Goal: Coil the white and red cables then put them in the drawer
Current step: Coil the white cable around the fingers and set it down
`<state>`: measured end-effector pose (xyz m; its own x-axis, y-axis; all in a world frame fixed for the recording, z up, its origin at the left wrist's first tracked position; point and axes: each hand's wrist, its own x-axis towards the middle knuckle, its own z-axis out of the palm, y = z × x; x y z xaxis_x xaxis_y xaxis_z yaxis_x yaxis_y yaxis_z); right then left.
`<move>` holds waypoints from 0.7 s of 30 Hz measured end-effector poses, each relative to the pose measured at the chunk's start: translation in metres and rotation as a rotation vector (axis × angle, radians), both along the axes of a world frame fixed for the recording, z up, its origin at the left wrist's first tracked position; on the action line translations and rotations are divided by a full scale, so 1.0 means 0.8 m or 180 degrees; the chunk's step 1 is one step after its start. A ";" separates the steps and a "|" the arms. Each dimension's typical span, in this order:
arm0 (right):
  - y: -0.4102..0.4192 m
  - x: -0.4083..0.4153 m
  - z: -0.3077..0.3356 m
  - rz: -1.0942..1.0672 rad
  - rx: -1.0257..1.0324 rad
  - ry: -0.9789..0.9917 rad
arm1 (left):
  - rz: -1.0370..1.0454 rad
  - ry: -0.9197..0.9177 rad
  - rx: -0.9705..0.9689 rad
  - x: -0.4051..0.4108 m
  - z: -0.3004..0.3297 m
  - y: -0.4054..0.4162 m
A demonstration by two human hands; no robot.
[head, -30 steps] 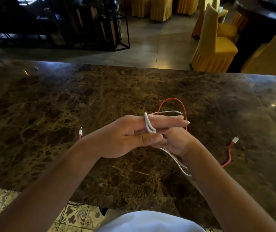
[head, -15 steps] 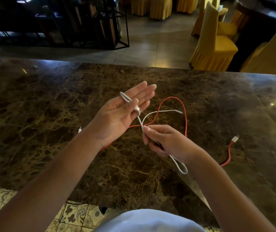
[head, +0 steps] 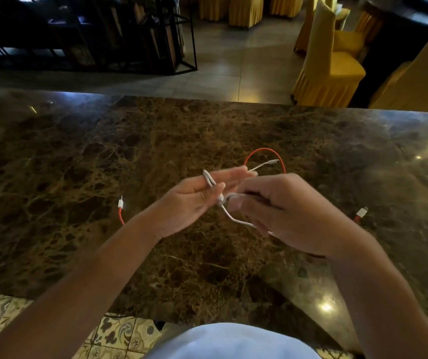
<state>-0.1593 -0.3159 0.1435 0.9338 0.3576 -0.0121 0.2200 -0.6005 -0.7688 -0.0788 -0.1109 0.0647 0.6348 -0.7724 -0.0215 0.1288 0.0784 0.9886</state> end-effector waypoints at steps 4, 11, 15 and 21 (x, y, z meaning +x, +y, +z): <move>-0.013 0.008 0.008 0.0087 0.0120 0.0103 | -0.0383 0.0545 -0.0131 -0.017 -0.002 -0.007; -0.016 0.008 0.002 0.0205 0.0110 0.0175 | -0.0540 -0.0216 0.0541 -0.026 0.002 -0.005; -0.007 0.002 0.004 0.0604 -0.0021 0.0168 | -0.0474 -0.0237 0.0786 -0.028 0.016 -0.011; -0.020 0.011 0.007 0.0194 0.0084 -0.0073 | -0.0259 -0.0874 0.1138 -0.025 0.007 -0.009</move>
